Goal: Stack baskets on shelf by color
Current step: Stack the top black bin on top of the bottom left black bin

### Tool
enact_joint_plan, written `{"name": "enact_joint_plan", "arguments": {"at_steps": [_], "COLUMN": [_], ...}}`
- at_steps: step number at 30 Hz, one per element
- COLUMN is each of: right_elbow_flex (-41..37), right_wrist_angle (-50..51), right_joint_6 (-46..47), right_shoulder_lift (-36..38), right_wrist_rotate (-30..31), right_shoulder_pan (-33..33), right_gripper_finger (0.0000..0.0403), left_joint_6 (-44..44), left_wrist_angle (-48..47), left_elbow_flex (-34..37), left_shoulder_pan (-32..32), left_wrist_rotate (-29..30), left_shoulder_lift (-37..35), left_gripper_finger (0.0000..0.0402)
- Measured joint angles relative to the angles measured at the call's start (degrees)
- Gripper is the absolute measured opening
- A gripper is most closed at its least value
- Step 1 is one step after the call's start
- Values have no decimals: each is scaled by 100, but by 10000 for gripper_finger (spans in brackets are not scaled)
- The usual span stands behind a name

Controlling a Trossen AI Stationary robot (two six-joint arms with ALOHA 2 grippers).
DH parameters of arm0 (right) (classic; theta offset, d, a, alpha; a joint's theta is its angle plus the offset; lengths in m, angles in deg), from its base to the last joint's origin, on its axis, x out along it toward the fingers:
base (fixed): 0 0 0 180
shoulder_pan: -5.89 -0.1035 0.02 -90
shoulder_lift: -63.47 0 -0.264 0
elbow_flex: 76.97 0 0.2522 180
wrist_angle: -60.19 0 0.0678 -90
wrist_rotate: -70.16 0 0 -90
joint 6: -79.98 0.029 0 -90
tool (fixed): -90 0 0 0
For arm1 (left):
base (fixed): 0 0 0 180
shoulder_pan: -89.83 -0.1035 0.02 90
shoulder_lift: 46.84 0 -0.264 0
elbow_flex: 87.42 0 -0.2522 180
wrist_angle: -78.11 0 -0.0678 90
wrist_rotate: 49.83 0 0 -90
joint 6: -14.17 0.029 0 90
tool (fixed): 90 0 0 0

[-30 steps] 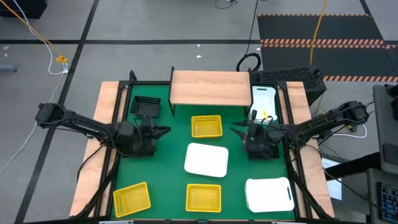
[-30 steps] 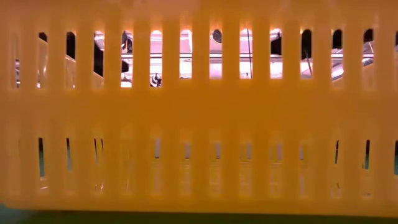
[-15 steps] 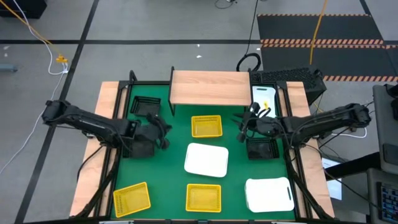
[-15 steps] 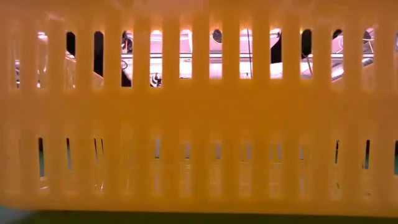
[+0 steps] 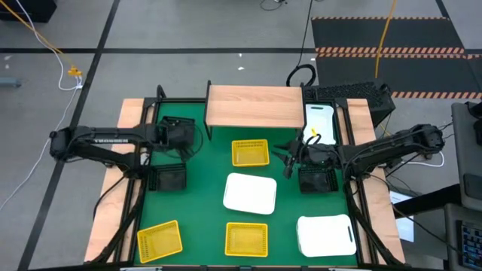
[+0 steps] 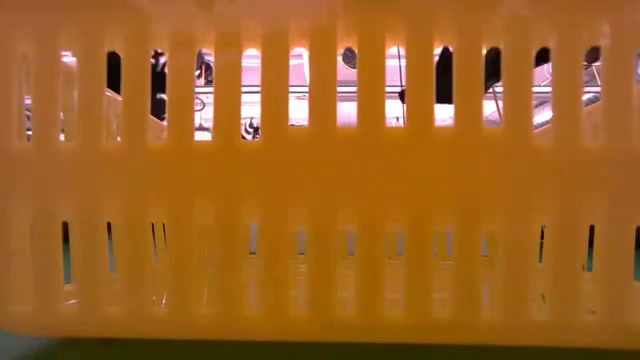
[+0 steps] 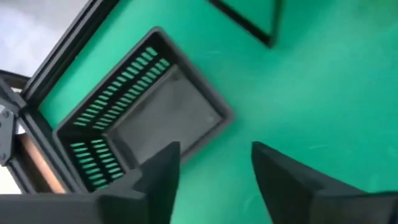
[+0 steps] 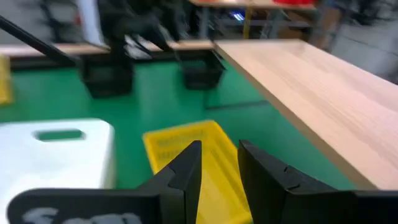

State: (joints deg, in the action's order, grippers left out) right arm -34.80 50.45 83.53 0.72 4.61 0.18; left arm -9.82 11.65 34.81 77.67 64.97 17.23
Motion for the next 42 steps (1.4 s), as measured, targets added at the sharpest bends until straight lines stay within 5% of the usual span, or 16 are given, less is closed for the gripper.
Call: {"name": "enact_joint_plan", "arguments": {"at_steps": [4,10,32,42], "right_elbow_flex": [-180,-222,-222,-222], "right_wrist_angle": [-708,-1267,-1553,-1554], "right_joint_6": [-250,-817,-1488,-1385], "right_shoulder_lift": [-6,-6,-8,-8], "right_wrist_rotate": [-225,-226,-242,-831], "right_shoulder_pan": [4,79,549,656], "right_gripper_finger": [101,101,100,100], "left_joint_6": [919,1971,3493,3706], "left_wrist_angle": [14,48,354,375], "left_elbow_flex": [-20,-22,-22,-22], "left_shoulder_pan": [-731,-1376,-1747,-1778], "left_wrist_rotate": [-391,-839,-780,-699], "left_shoulder_lift": [2,269,1624,1624], "left_gripper_finger": [238,232,191,69]}}
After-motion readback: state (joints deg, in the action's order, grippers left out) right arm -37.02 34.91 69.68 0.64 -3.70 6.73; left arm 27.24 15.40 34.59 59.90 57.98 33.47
